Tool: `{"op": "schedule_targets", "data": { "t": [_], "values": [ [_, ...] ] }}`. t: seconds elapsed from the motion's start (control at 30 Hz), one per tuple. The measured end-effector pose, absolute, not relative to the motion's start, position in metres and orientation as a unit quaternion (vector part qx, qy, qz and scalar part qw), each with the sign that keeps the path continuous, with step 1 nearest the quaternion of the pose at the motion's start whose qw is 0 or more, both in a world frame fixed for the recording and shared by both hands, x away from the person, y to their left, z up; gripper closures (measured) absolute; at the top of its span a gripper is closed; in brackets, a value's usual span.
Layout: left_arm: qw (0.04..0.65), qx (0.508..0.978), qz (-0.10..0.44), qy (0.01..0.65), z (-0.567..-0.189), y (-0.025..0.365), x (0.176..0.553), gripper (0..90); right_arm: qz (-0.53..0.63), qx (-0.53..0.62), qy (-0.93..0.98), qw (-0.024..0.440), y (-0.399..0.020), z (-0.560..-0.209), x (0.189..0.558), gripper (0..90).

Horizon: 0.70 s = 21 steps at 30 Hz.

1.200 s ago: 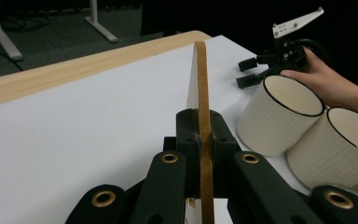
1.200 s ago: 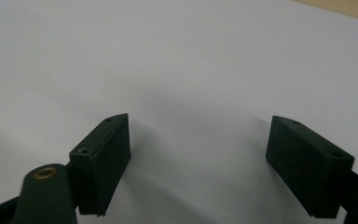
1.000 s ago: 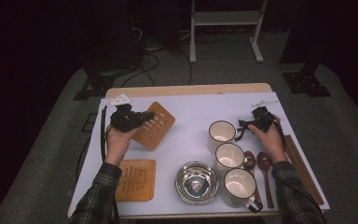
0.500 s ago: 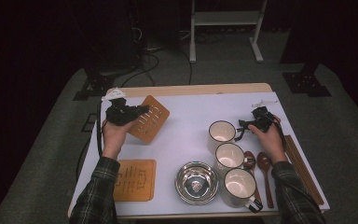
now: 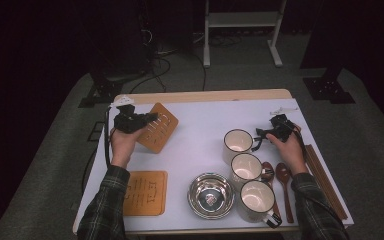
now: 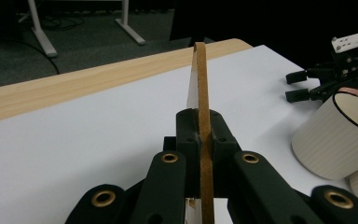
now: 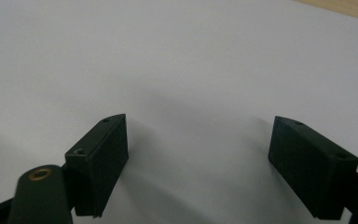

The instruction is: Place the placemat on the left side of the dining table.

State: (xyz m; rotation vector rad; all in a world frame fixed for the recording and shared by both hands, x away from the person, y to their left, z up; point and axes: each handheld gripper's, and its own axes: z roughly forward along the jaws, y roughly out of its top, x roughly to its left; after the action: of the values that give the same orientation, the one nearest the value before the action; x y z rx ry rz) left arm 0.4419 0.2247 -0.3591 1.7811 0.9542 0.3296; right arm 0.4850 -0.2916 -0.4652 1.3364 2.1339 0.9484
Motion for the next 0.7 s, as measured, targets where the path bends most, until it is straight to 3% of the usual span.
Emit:
{"op": "schedule_targets", "data": {
  "t": [0.7],
  "values": [
    [0.503, 0.737, 0.15, 0.425, -0.3652, 0.2317, 0.4487, 84.0, 0.342, 0.482, 0.774, 0.229, -0.2903, -0.465, 0.4839, 18.4]
  ]
}}
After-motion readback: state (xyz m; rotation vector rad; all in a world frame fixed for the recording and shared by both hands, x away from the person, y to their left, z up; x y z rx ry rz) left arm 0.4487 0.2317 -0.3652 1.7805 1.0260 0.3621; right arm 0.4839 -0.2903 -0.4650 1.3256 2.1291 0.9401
